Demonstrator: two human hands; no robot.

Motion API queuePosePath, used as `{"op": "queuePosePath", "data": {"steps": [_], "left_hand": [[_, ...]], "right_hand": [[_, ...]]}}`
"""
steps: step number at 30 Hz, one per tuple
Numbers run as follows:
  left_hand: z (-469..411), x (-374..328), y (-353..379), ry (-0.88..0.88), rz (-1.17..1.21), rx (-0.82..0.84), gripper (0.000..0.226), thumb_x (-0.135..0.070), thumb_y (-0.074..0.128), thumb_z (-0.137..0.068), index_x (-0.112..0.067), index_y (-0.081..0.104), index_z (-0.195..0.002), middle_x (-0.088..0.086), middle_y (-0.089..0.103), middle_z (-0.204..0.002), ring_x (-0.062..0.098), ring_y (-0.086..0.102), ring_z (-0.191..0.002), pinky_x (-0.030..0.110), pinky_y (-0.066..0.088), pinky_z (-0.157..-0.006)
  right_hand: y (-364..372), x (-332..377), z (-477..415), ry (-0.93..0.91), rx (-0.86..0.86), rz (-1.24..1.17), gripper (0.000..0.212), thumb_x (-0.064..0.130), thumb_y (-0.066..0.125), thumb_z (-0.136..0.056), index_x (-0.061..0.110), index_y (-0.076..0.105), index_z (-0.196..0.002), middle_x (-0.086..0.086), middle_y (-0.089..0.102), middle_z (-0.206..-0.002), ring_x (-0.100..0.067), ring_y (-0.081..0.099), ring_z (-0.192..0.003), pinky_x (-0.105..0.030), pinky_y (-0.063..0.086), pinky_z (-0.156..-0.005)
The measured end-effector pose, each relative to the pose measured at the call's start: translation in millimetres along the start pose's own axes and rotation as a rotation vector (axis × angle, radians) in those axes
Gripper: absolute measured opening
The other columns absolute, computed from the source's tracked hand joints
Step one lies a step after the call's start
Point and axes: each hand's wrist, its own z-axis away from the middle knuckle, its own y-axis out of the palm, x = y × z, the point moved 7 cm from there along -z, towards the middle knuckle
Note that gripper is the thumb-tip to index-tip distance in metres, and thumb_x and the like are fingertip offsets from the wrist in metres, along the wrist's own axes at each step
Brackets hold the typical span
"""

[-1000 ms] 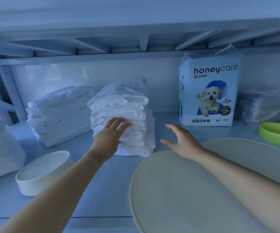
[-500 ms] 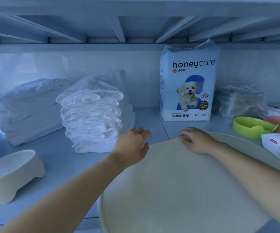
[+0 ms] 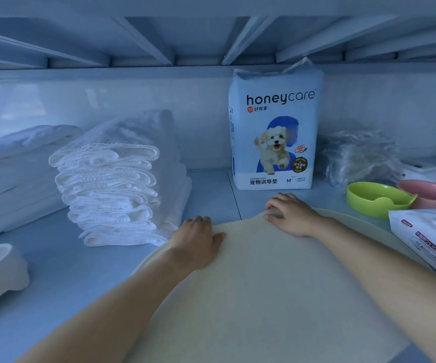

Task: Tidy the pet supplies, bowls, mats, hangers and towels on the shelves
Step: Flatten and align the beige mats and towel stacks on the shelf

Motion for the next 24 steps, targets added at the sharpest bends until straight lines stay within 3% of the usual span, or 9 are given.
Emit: {"op": "queuePosePath", "data": {"steps": [2,5,10,14,18,24], "left_hand": [[1.2,-3.1,-3.3,0.017,-0.017,-0.04,0.041,-0.045,0.032,-0.096,-0.008,0.044,-0.111,0.011,0.053,-0.114,0.03,0.052,-0.107,0.035,0.042,-0.083],[1.6,-3.9,-3.9,0.004,0.0,-0.05,0.037,-0.045,0.035,-0.095,-0.01,0.039,-0.108,0.01,0.057,-0.108,0.032,0.057,-0.1,0.034,0.042,-0.074],[-4.6,-0.4,1.0,-0.062,0.029,0.005,0.042,-0.05,0.035,-0.094,-0.011,0.044,-0.105,0.009,0.059,-0.109,0.03,0.056,-0.102,0.035,0.044,-0.078],[-9.5,-2.6,0.7,-0.055,0.016,0.006,0.047,-0.054,0.036,-0.092,-0.011,0.048,-0.108,0.008,0.055,-0.113,0.027,0.053,-0.107,0.033,0.043,-0.081],[-9.1,-9.0,-4.1,0.004,-0.01,-0.028,0.038,-0.05,0.037,-0.094,-0.013,0.041,-0.102,0.008,0.058,-0.104,0.029,0.057,-0.097,0.032,0.039,-0.069],[-11.9,-8.7,-0.7,-0.034,0.007,0.043,0.039,-0.05,0.032,-0.095,-0.013,0.044,-0.095,0.008,0.059,-0.105,0.027,0.055,-0.097,0.03,0.039,-0.069]], "right_hand": [[2.5,-7.9,-1.3,0.033,0.004,-0.086,0.023,0.051,0.048,-0.088,0.032,0.05,-0.1,0.013,0.046,-0.112,-0.01,0.042,-0.11,-0.039,0.038,-0.097],[2.4,-17.8,-1.1,0.045,-0.014,-0.144,0.024,0.055,0.051,-0.084,0.035,0.052,-0.097,0.014,0.044,-0.108,-0.007,0.044,-0.108,-0.035,0.041,-0.094],[-0.2,-26.0,0.6,0.024,-0.03,-0.143,0.022,0.058,0.051,-0.082,0.039,0.051,-0.094,0.015,0.044,-0.103,-0.007,0.042,-0.108,-0.034,0.041,-0.092],[-2.1,-26.5,-1.5,0.019,-0.049,-0.03,0.034,0.061,0.049,-0.083,0.032,0.053,-0.101,0.012,0.044,-0.108,-0.007,0.04,-0.108,-0.036,0.039,-0.091],[-6.1,-30.2,0.9,0.02,-0.104,-0.046,0.029,0.053,0.053,-0.084,0.027,0.051,-0.096,0.01,0.046,-0.103,-0.01,0.043,-0.103,-0.036,0.04,-0.089],[-7.6,-35.7,4.7,0.007,-0.118,-0.149,0.018,0.041,0.057,-0.086,0.027,0.05,-0.097,0.009,0.05,-0.099,-0.012,0.046,-0.101,-0.028,0.039,-0.083]]}}
